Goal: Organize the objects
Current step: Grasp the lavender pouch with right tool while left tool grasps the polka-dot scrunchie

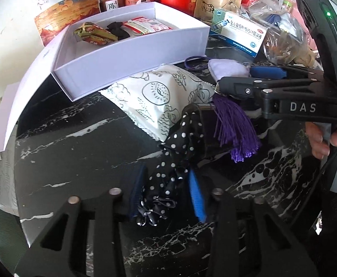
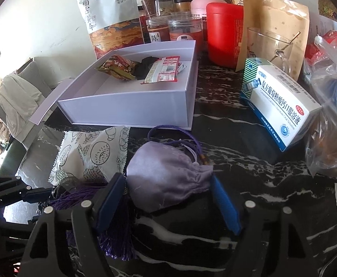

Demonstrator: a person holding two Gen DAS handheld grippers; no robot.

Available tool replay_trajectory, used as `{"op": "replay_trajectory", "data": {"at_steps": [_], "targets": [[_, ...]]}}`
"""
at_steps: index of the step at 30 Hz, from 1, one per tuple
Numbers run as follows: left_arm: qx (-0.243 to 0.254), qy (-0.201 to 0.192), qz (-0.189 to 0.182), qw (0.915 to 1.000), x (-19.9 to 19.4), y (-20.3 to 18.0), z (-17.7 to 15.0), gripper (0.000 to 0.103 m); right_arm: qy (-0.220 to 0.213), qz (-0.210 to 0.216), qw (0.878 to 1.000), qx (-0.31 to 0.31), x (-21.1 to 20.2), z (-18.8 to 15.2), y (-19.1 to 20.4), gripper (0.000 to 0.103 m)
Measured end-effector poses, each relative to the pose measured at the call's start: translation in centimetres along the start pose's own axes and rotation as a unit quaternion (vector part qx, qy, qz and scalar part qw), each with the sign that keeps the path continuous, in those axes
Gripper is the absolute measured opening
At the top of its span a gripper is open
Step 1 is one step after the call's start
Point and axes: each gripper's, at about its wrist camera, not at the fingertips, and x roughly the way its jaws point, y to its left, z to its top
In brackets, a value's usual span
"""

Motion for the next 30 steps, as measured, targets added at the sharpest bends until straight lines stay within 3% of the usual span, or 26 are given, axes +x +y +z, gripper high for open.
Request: {"op": "replay_trajectory", "data": {"at_steps": [7, 30], "targets": [[0.008, -0.004, 0.005, 0.9999, 0.0, -0.3, 0.1, 0.019, -0.005, 0.003, 1.000, -0.003, -0.6, -0.4, -0.1, 0.060], [-0.024, -0.003, 0.022, 0.9995, -2.5, 1.0, -4.2, 0.018, -0.004, -0.014, 0.999, -0.041, -5.9, -6.0, 0.6, 0.058]]}}
